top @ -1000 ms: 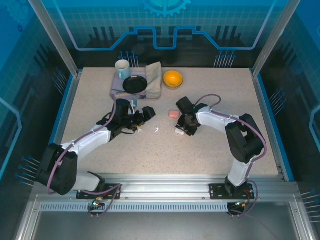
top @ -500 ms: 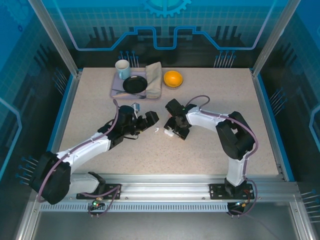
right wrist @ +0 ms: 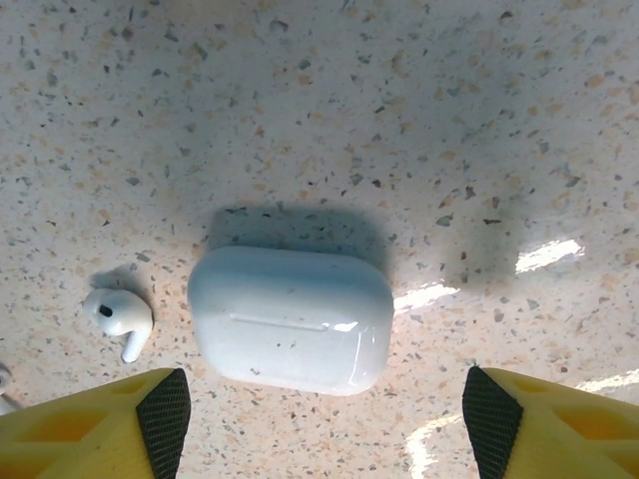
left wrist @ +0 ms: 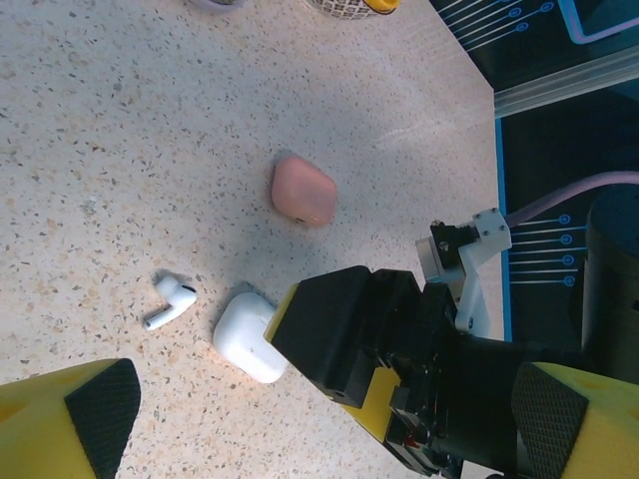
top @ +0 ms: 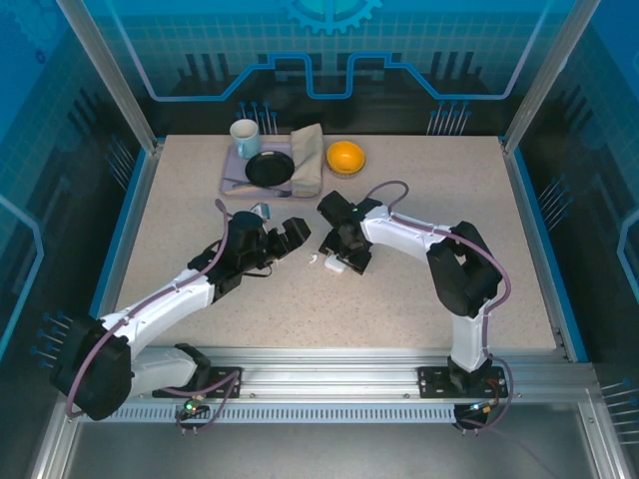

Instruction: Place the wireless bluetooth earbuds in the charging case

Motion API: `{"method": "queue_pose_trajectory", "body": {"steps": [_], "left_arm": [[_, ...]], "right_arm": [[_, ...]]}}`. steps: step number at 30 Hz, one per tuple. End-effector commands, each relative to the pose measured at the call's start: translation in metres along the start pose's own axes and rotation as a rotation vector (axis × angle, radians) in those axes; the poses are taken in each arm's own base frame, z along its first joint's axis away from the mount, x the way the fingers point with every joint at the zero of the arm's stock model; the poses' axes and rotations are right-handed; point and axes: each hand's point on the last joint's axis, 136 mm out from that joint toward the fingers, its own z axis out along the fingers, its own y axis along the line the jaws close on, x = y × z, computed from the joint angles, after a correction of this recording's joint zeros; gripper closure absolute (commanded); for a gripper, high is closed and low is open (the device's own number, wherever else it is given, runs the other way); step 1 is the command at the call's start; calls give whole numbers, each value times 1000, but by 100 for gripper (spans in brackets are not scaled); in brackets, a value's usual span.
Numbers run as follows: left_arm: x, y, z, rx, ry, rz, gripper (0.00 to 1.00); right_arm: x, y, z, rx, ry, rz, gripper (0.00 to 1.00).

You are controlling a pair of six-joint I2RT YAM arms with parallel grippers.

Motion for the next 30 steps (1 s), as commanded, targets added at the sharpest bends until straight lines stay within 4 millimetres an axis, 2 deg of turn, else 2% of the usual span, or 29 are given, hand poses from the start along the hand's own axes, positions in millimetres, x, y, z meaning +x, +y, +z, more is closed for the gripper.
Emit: {"method": "queue_pose_trajectory", "body": {"steps": [1, 15, 24, 30], "left_arm": [[-2, 6, -4, -22, -25, -26, 1], [-4, 11, -7, -36, -50, -57, 1], [0, 16, -4, -44, -36, -60, 1], [12, 22, 0, -47, 13, -57, 1]], "right_arm": [[4, -2, 3, 59, 2, 4, 25], [9, -1, 34, 170, 44, -23, 24], [11, -5, 43, 192, 54, -41, 26], [8, -4, 47, 196, 64, -81, 29]]}}
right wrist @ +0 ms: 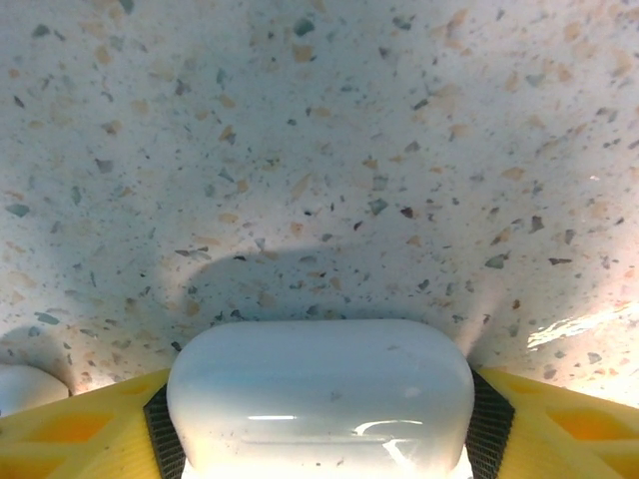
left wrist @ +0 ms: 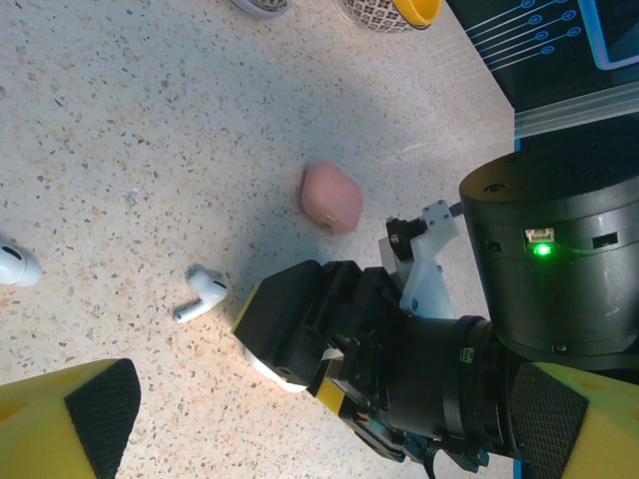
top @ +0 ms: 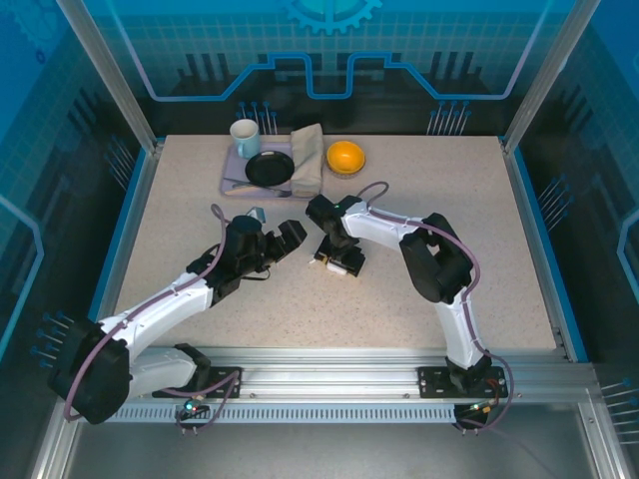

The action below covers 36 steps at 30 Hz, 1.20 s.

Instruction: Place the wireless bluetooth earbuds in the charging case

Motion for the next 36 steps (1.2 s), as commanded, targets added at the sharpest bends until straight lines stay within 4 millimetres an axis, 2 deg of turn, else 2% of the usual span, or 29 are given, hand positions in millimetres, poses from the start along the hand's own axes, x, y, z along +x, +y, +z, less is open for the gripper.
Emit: {"method": "queue_pose_trajectory", "body": {"steps": [1, 12, 25, 36], "left_arm": [[11, 9, 2, -9, 40, -13, 1], [38, 26, 12, 15, 128, -59, 1], [90, 22, 47, 102, 245, 23, 3], [101, 17, 74, 168, 191, 81, 20]], "right_arm": [[3, -3, 12, 40, 6, -37, 30], [4, -5, 8, -42, 29, 72, 49], [-7, -8, -12, -161, 44, 227, 49], [-10, -8, -23, -207, 52, 276, 51]]}}
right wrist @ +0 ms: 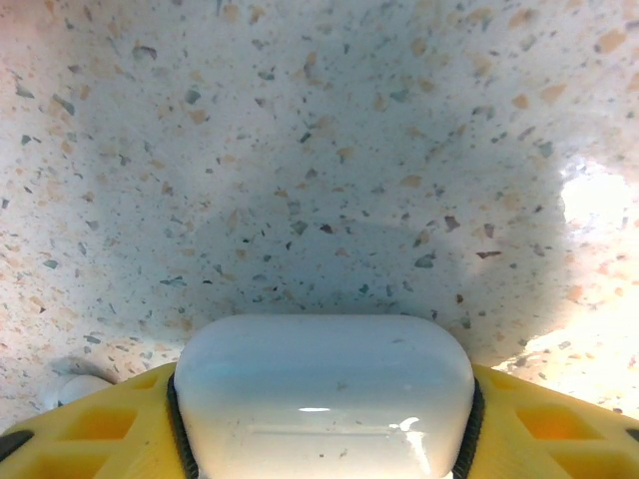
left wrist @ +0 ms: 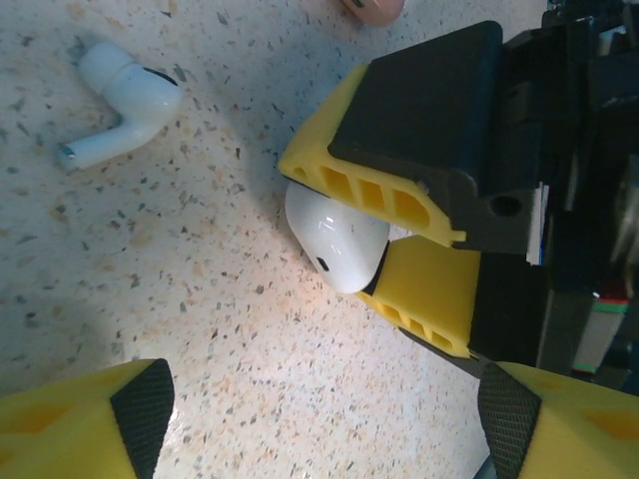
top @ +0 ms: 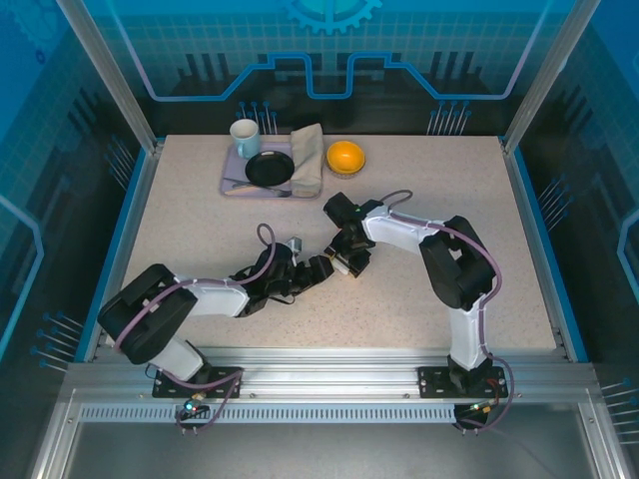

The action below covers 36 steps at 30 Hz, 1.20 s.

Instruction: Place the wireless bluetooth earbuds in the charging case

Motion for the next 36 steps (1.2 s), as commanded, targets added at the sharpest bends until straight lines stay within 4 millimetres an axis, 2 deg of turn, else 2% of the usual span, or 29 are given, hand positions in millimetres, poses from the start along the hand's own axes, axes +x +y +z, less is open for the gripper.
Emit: {"method": "queue_pose_trajectory", "body": {"steps": [1, 9, 23, 33, 36], "left_arm": [[-7, -8, 6, 60, -66, 51, 22], [-3, -8, 29, 102, -76, 58, 36], [-16, -16, 51, 113, -106, 77, 44], [-23, -16, 64, 116, -131, 71, 58], [-25, -19, 67, 122, -132, 71, 66]], "right_arm": [[0, 3, -14, -41, 10, 42, 51], [2, 7, -20, -66, 20, 49, 51], [7, 11, -24, -83, 33, 43, 52], [9, 4, -23, -70, 38, 40, 53], [9, 2, -23, -68, 38, 42, 53]]}}
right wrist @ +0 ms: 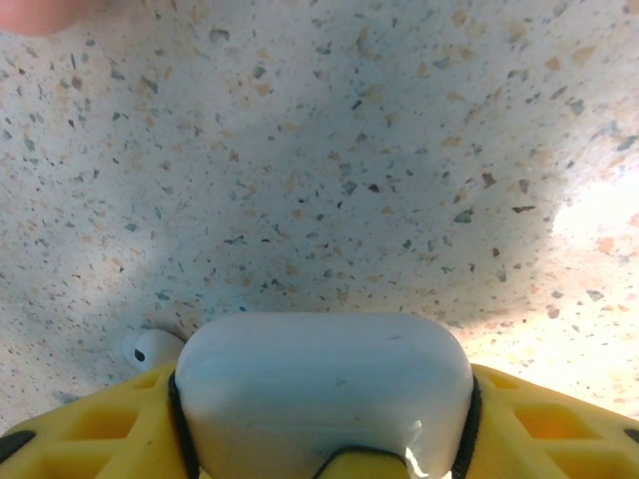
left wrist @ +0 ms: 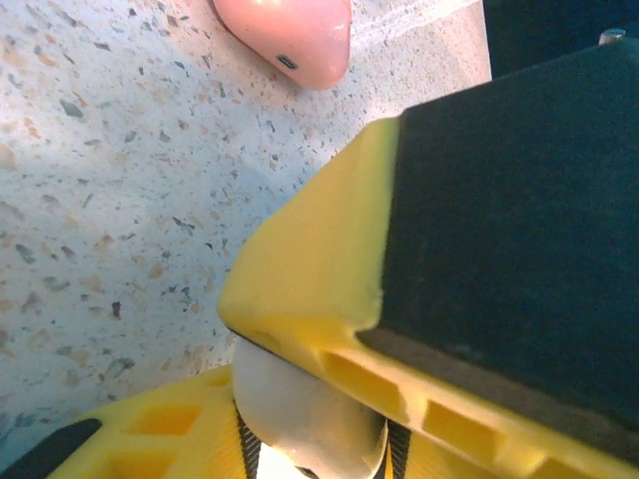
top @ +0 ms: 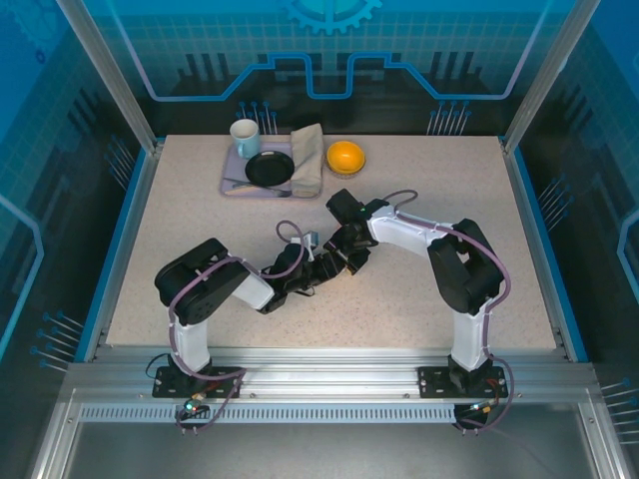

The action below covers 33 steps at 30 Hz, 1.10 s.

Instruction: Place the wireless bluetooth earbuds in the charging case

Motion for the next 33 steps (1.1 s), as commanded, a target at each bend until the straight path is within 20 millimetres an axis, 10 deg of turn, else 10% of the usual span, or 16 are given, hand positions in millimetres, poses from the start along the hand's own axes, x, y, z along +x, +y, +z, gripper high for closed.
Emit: {"method": "queue_pose_trajectory", "body": {"steps": [1, 9, 20, 33], "left_arm": [[-9, -7, 10, 14, -39, 25, 67], [-3, -10, -2, 5, 3, 34, 84], [-14, -69, -62, 183, 235, 297, 92], [-46, -126, -126, 314, 356, 448, 96]], "right_arm": [[5, -8, -10, 8, 19, 11, 53], [-26, 17, -49, -119, -60, -25, 26], [-60, 35, -136, -443, -235, -391, 23], [6, 54, -182, -909, -229, -913, 31]]}}
